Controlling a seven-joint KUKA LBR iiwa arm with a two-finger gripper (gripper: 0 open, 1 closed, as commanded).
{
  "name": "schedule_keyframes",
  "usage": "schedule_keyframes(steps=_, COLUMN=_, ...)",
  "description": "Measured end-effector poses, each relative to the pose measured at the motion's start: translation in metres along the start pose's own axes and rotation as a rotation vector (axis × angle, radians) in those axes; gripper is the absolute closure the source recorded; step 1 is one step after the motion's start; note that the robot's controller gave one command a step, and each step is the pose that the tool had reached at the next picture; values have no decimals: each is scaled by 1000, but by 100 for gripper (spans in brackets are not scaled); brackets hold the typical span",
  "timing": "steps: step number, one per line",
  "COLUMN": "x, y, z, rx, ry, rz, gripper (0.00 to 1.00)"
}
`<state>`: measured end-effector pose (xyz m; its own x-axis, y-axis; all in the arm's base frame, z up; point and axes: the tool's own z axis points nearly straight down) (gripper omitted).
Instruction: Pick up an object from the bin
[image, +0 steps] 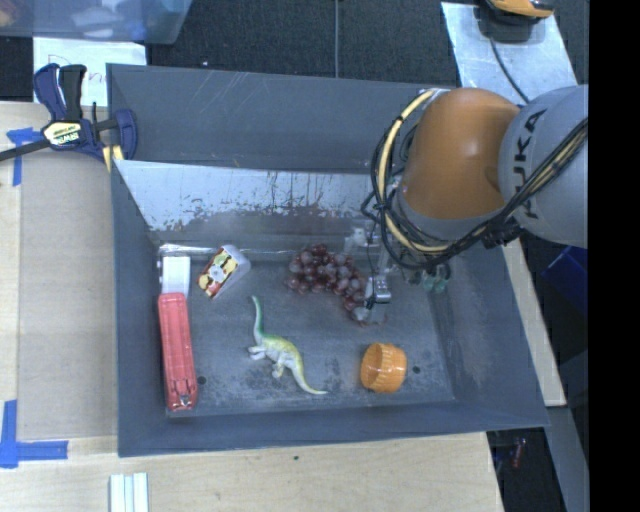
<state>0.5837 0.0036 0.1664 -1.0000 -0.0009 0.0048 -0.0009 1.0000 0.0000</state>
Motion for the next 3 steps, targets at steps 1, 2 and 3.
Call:
schedule_keyframes(steps=1, x=-2, y=0, z=-5, rx=0, ry=-9, rz=0, gripper=0)
schedule_keyframes(steps=2, x=-26, y=-7, z=51, rx=-2, ry=-15, rz=301, gripper=0)
schedule_keyframes(steps=3, x=-28, y=-4, z=75, rx=-1, ry=-6, rz=402, gripper=0)
